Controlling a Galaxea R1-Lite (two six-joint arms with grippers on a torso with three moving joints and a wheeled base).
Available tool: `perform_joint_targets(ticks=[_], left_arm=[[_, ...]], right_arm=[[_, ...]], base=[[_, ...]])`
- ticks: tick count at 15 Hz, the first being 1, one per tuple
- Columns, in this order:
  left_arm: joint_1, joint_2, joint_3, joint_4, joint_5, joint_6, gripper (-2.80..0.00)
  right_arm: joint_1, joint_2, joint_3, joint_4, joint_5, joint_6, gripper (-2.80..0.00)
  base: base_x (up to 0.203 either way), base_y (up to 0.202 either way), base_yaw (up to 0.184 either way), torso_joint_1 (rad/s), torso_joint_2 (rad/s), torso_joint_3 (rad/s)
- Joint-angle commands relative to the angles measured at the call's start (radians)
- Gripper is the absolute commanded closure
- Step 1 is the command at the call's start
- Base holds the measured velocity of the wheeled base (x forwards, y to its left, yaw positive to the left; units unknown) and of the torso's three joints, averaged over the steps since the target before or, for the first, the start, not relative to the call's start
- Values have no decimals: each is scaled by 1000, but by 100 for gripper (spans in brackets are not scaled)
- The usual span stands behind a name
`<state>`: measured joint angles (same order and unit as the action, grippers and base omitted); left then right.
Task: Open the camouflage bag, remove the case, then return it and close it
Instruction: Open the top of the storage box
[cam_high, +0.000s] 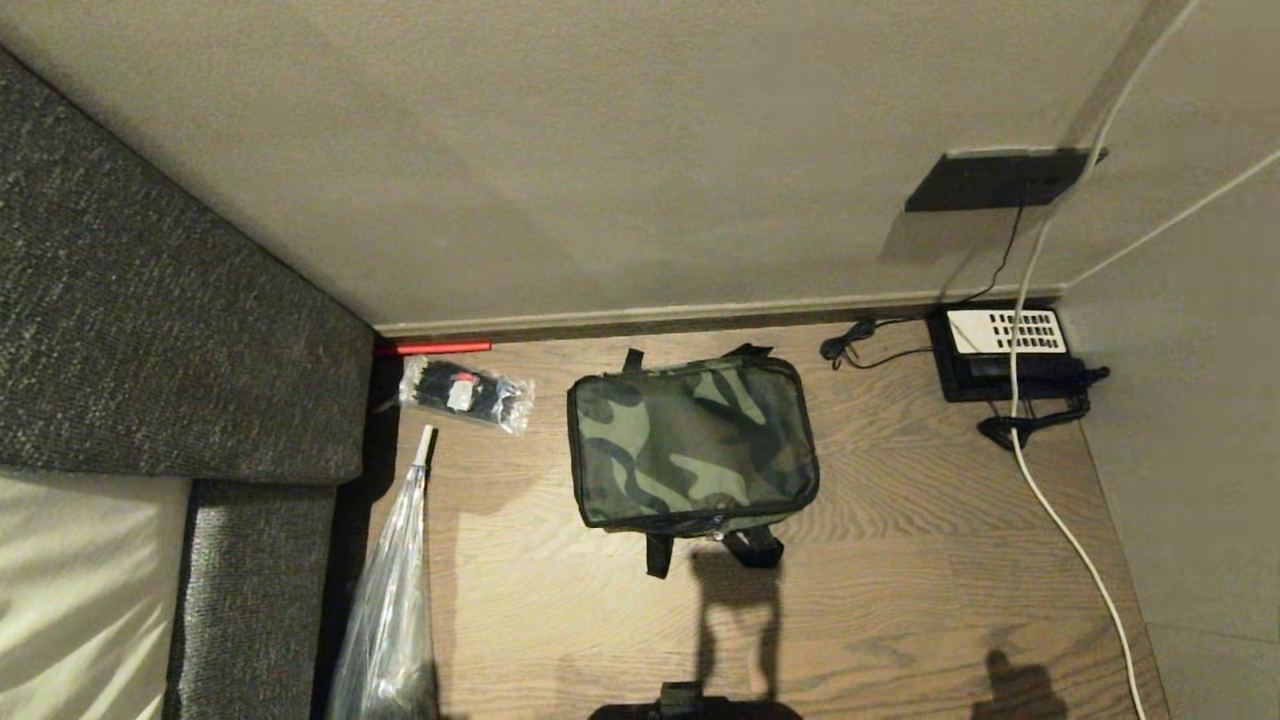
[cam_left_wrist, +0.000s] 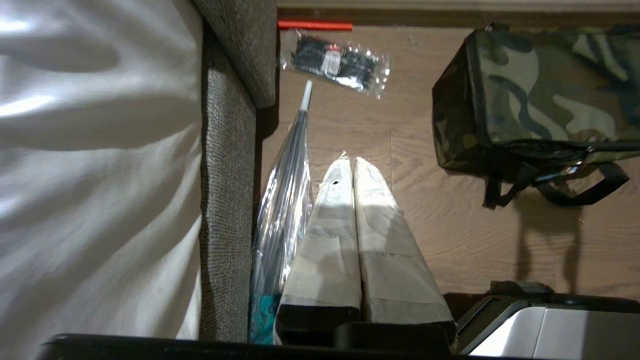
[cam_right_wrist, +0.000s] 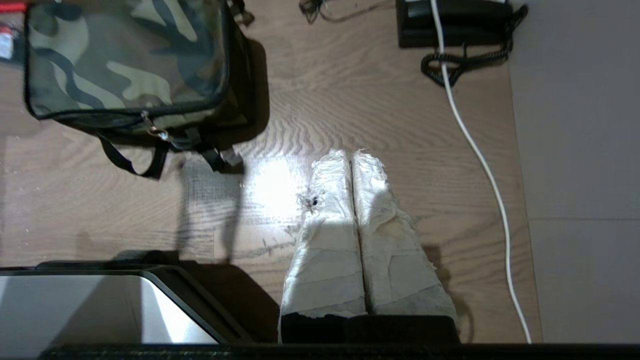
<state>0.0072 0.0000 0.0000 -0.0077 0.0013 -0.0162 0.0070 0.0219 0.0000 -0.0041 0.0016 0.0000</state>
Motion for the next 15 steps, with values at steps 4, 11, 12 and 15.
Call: perform_joint_targets(ticks=[4,11,12,15], left_arm=[[0,0,2,0,-1,4,0],[0,0,2,-1,-1,4,0],[0,0,2,0,-1,4,0],[0,0,2,0,-1,4,0]], right_arm=[[1,0,0,0,0,0,0],[1,0,-2,-2,0,-9,0],[1,0,-38,11,1,-3,0],[1,0,-379,347,44,27,0]], base=[[0,0,0,2,2,-195],[0,0,0,1,2,-34],[0,0,0,0,0,0],[0,0,0,0,0,0]])
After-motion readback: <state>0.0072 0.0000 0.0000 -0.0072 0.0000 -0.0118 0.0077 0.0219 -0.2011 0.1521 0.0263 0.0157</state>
